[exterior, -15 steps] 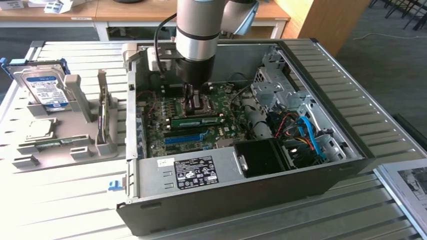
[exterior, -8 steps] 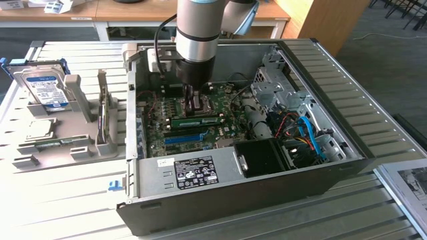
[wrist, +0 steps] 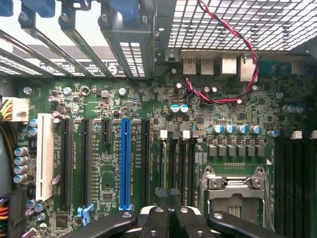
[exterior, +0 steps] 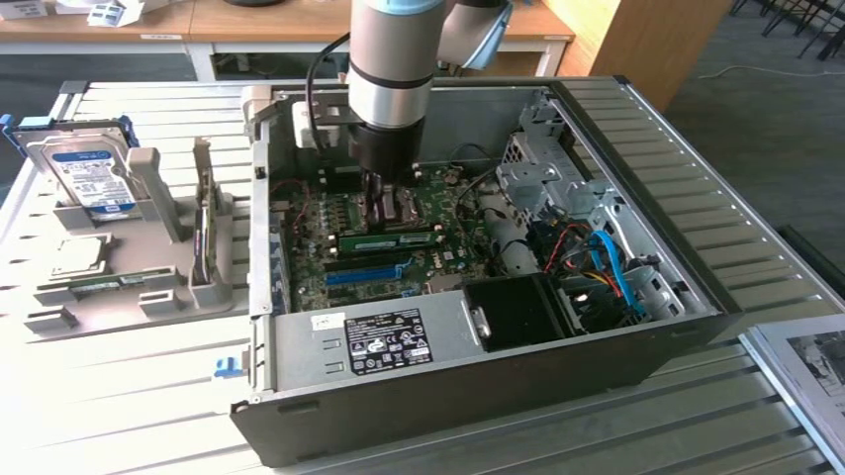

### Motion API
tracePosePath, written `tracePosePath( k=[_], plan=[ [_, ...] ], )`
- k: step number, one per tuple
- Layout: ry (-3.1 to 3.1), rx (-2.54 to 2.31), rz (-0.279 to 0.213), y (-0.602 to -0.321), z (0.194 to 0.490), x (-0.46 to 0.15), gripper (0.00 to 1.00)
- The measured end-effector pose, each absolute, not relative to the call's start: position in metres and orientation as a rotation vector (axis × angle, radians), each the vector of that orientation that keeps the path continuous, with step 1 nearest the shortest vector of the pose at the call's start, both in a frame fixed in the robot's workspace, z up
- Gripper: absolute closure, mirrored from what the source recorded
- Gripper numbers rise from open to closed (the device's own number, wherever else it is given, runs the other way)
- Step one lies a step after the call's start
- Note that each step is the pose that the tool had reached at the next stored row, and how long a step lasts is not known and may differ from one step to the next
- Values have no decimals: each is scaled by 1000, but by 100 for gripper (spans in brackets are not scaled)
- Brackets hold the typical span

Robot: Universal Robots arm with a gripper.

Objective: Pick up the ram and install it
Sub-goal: 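Press down the ram until it locks into place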

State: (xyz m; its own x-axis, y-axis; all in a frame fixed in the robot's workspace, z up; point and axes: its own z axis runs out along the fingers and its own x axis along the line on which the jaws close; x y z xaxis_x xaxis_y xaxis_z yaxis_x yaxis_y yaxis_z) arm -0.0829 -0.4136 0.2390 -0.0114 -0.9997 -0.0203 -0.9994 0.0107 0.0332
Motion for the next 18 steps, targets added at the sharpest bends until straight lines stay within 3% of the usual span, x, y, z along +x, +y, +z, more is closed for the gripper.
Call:
tracePosePath(
  k=[18],
  plan=[
    [-2227,2203,-60,-414,231,-83,90]
  ],
)
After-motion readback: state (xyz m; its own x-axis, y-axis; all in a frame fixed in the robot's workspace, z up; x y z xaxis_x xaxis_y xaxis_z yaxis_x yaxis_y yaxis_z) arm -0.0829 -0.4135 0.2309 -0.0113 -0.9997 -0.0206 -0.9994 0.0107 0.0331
